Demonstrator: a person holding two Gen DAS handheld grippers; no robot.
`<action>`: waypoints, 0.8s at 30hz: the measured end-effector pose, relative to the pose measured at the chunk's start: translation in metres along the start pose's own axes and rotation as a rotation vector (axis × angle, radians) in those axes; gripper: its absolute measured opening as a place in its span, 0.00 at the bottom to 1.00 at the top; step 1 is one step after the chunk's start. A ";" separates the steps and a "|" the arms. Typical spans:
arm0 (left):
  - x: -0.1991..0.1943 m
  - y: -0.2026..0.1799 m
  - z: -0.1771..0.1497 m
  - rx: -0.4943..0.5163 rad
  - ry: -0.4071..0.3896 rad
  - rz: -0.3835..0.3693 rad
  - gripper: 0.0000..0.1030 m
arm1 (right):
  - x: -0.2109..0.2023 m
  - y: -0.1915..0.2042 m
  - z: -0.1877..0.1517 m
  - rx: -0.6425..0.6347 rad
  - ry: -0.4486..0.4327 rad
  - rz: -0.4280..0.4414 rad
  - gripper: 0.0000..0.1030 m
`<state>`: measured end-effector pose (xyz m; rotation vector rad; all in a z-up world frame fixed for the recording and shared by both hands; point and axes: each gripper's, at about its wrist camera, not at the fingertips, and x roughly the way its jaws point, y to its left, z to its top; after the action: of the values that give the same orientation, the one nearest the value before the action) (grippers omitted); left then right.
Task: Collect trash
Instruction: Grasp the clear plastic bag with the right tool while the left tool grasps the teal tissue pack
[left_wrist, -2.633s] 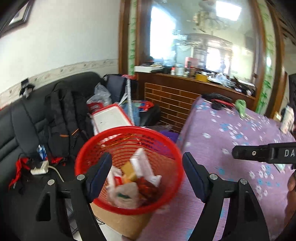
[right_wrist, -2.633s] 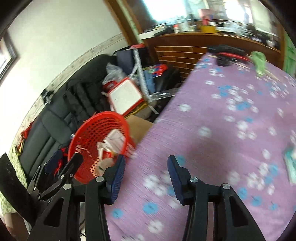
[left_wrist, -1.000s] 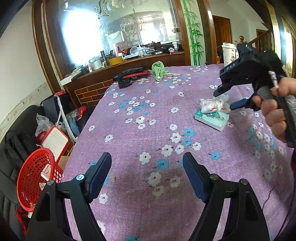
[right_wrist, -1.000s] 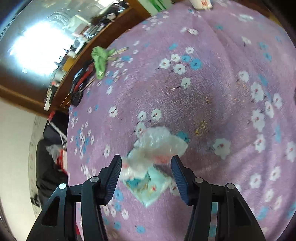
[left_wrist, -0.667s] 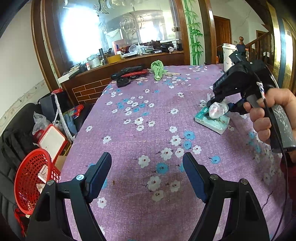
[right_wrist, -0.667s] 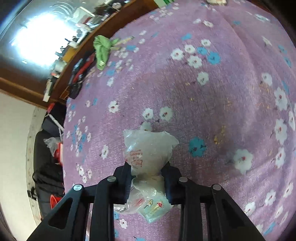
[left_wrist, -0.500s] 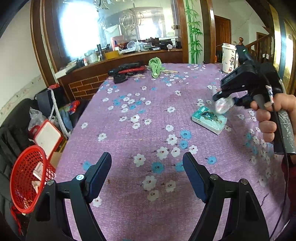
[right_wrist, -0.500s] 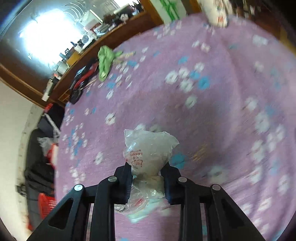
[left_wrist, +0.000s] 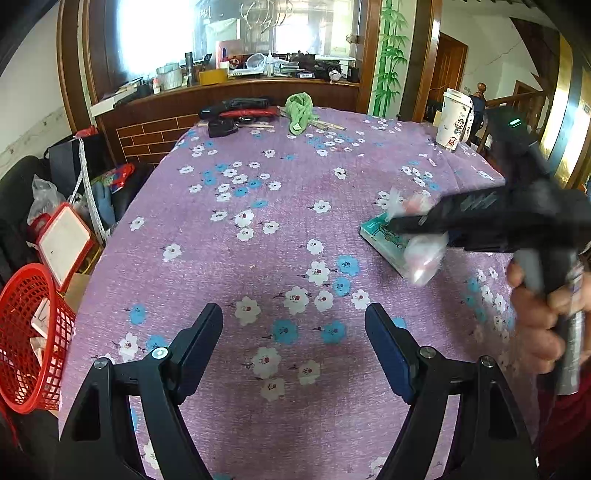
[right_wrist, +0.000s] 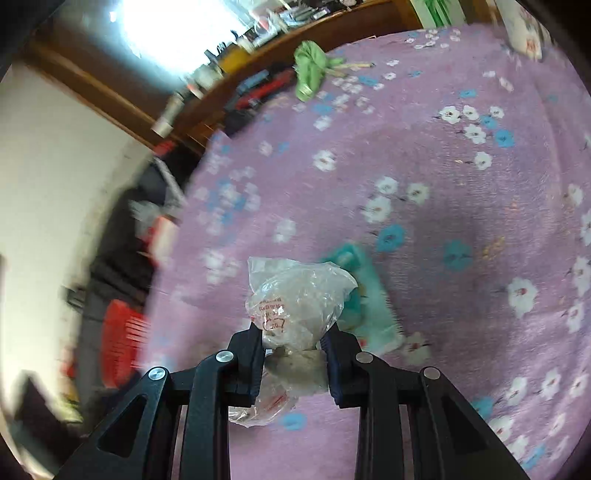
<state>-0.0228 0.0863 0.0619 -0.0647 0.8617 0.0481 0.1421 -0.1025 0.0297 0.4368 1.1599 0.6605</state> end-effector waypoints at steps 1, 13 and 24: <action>0.002 -0.002 0.002 -0.002 0.010 -0.007 0.76 | -0.008 -0.001 0.001 0.005 -0.018 -0.006 0.29; 0.086 -0.064 0.055 -0.207 0.229 -0.150 0.76 | -0.109 -0.019 -0.020 -0.010 -0.271 -0.222 0.29; 0.138 -0.113 0.071 -0.138 0.243 -0.013 0.76 | -0.144 -0.044 -0.042 0.000 -0.310 -0.223 0.29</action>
<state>0.1282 -0.0188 0.0073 -0.2090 1.0997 0.0884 0.0780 -0.2332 0.0867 0.3873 0.8969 0.3831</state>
